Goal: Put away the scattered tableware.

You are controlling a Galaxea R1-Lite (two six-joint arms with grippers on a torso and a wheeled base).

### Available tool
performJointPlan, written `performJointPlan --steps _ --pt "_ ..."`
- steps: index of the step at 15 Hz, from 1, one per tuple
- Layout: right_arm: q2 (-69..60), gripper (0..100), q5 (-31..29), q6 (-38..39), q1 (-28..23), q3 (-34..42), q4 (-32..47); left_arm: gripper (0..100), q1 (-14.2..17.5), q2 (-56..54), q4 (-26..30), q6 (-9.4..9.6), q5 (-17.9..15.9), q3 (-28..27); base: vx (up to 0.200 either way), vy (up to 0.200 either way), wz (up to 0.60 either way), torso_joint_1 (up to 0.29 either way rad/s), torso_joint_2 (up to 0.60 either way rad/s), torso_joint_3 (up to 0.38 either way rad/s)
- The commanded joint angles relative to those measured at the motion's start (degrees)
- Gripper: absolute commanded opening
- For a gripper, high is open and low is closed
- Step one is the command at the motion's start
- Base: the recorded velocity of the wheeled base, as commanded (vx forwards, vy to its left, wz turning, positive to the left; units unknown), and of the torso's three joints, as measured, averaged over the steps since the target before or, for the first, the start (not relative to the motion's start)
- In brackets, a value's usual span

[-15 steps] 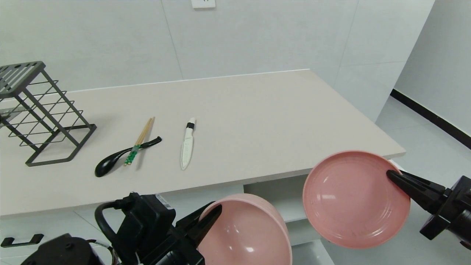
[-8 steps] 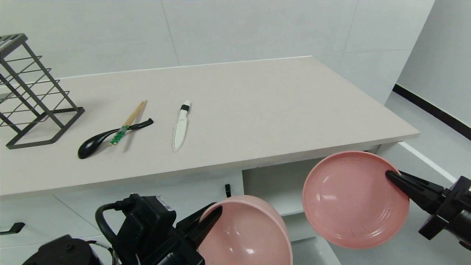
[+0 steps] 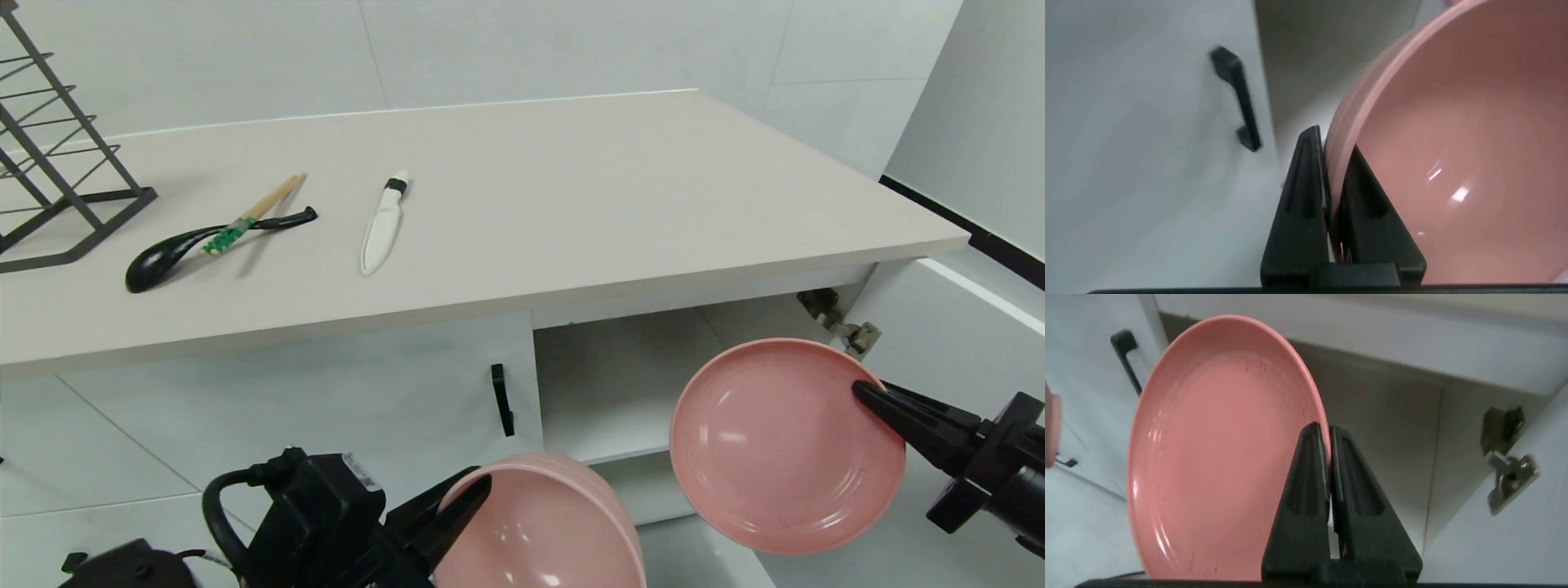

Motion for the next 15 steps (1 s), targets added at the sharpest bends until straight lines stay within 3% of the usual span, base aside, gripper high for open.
performJointPlan --steps 1,3,5,6,7,12,15 --pt "0.16 0 0.01 -0.01 0.12 0.02 -0.03 0 -2.21 -0.53 -0.03 0.00 0.08 0.87 0.000 0.000 0.00 -0.246 0.33 0.124" --pt "0.34 0 0.01 -0.01 0.21 0.02 -0.03 0 -2.21 -1.06 -0.03 0.08 0.00 0.87 0.000 0.000 0.00 -0.254 0.32 0.117" --pt "4.38 0 0.01 0.07 3.55 -0.07 -0.74 0 -2.21 -1.85 -0.03 0.79 0.00 1.48 0.000 0.000 0.00 -0.195 0.30 0.120" --pt "4.38 0 0.01 0.07 3.55 -0.07 -0.74 0 -2.21 -1.85 -0.03 0.79 0.00 1.48 0.000 0.000 0.00 -0.080 0.28 0.124" --pt "12.64 0 0.01 0.07 6.62 -0.42 -2.14 0 -2.21 -2.91 -0.03 0.79 0.00 1.48 0.000 0.000 0.00 -0.046 0.28 0.046" --pt "22.14 0 0.01 -0.01 8.73 -6.22 -2.14 0 -2.12 -8.53 -0.03 0.61 0.35 1.57 0.000 0.000 0.00 -0.007 0.09 0.023" --pt "24.51 0 0.01 0.07 8.99 -5.87 -2.14 0 -2.12 -8.71 -0.03 1.23 0.35 1.57 0.200 0.000 0.00 0.001 0.01 0.040"
